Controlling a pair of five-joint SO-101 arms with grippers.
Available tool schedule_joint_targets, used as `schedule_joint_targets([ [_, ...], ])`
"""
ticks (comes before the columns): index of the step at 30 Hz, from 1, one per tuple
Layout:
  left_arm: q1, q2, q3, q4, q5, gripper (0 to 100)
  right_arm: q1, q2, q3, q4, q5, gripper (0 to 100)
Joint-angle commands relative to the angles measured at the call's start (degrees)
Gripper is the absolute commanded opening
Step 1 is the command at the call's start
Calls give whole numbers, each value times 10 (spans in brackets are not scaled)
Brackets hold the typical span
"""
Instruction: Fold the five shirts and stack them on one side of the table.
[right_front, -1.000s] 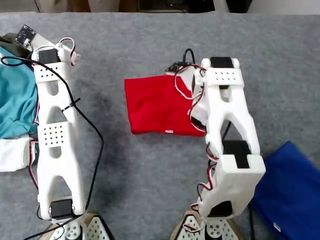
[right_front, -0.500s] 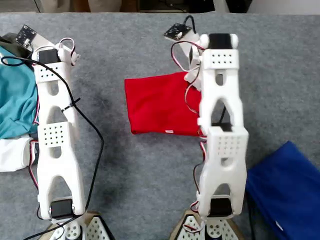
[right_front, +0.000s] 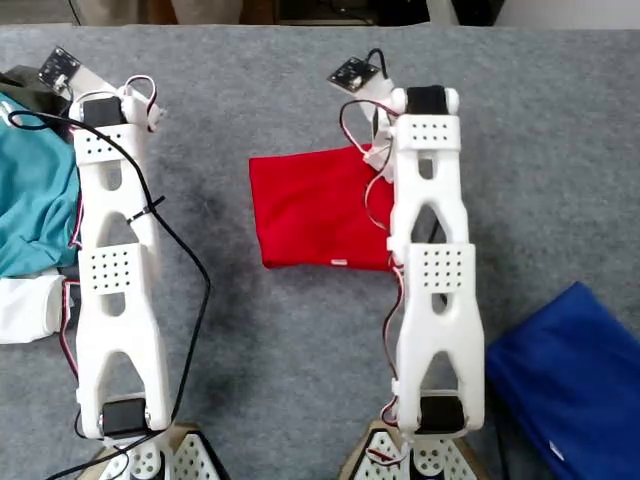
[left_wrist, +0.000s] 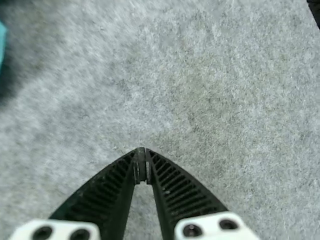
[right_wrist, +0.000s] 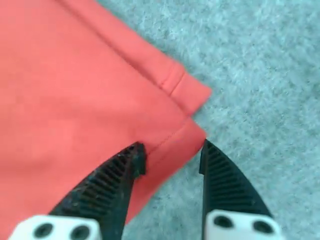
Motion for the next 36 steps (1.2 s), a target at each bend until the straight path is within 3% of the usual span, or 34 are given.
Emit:
schedule_joint_targets([
  [1, 8, -12, -3, -10, -5, 19, 13, 0, -29, -27, -27, 125],
  [4, 8, -11, -3, -10, -5, 19, 14, -1, -34, -49, -46, 1],
  [12, 8, -11, -2, -10, -5, 19, 3, 1, -106, -58, -42, 27],
  [25, 11, -11, -2, -10, -6, 19, -36, 8, -90, -97, -40, 32],
  [31, 14, 2, -8, -11, -6, 19, -48, 7, -92, -82, -18, 178],
  [36, 14, 2, -8, -11, -6, 19, -33, 6, -109, -48, -4, 200],
])
